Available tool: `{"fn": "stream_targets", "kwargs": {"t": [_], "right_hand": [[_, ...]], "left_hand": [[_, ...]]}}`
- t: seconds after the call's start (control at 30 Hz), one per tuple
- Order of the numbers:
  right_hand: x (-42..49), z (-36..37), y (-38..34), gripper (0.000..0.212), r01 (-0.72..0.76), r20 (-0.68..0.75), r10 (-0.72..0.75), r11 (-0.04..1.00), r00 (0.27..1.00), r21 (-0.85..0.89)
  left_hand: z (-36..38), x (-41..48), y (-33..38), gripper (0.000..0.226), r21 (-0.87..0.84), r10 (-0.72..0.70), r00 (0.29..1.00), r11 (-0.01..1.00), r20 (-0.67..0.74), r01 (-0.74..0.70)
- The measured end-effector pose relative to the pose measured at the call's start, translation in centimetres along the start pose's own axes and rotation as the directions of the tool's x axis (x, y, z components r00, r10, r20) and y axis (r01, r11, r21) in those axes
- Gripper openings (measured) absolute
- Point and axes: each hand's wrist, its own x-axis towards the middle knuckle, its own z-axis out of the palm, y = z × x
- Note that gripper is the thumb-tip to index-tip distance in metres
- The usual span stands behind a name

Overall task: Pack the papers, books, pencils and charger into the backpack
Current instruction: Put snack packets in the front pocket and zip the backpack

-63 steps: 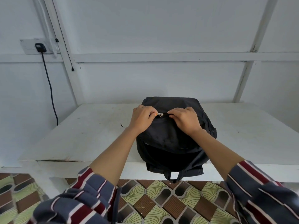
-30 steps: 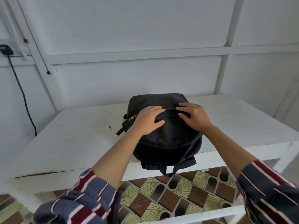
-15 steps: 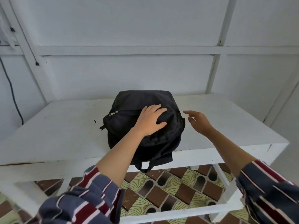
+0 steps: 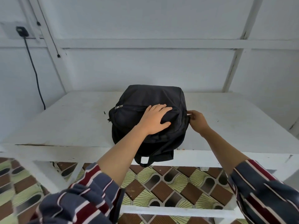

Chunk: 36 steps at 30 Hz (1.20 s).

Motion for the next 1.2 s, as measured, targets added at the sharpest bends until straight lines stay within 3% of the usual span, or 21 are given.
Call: {"fn": "stream_targets", "kwargs": {"t": [0.2,0.27,0.47,0.57,0.7,0.77,0.93,1.1,1.17,1.2], "right_hand": [[-0.3,-0.4,0.4,0.026,-0.071,-0.112,0.071,0.997,0.991,-0.001],[-0.6,-1.0,0.5,0.017,-0.037,-0.111,0.031,0.998,0.993,-0.052],[-2.7,-2.3,-0.4,0.015,0.174,0.041,-0.169,0.94,0.985,-0.294],[-4.4,-2.9,-1.2,0.018,0.254,0.153,-0.215,0.914,0.965,-0.317],[-6.8,-3.0,-2.9,0.034,0.31,0.256,-0.24,0.908,0.936,-0.282],[-7.9,-2.6,-4.1,0.037,0.324,0.279,-0.259,0.92,0.925,-0.221],[-9.3,-1.8,-5.8,0.033,0.304,0.291,-0.269,0.949,0.918,-0.082],[-9.7,-2.4,-5.7,0.019,0.161,0.34,-0.199,0.978,0.919,0.135],[-9.6,-2.5,-5.0,0.016,0.141,0.292,-0.191,0.973,0.937,0.185],[-9.5,-2.4,-4.4,0.015,0.199,0.218,-0.229,0.968,0.949,0.152]], "left_hand": [[-0.1,-0.1,-0.1,0.06,-0.013,-0.016,0.999,1.0,0.039,0.016],[-0.2,-0.1,0.1,0.06,-0.019,-0.022,0.998,1.0,0.05,0.023],[-0.1,-0.8,1.0,0.055,-0.049,-0.05,0.997,0.997,0.064,0.053],[-0.1,-1.6,1.8,0.051,-0.087,0.004,1.0,0.996,-0.016,-0.005],[-0.1,-2.9,2.9,0.041,0.042,0.309,0.937,0.951,-0.161,-0.306],[0.1,-3.4,3.3,0.039,0.098,0.377,0.908,0.926,-0.182,-0.365],[0.7,-4.5,3.2,0.03,0.087,0.339,0.904,0.941,-0.259,-0.328],[1.2,-5.1,3.1,0.024,-0.005,0.287,0.898,0.952,-0.334,-0.306],[1.6,-5.2,3.2,0.027,-0.043,0.256,0.895,0.956,-0.366,-0.291],[1.7,-5.3,3.3,0.024,-0.069,0.231,0.897,0.959,-0.376,-0.275]]}}
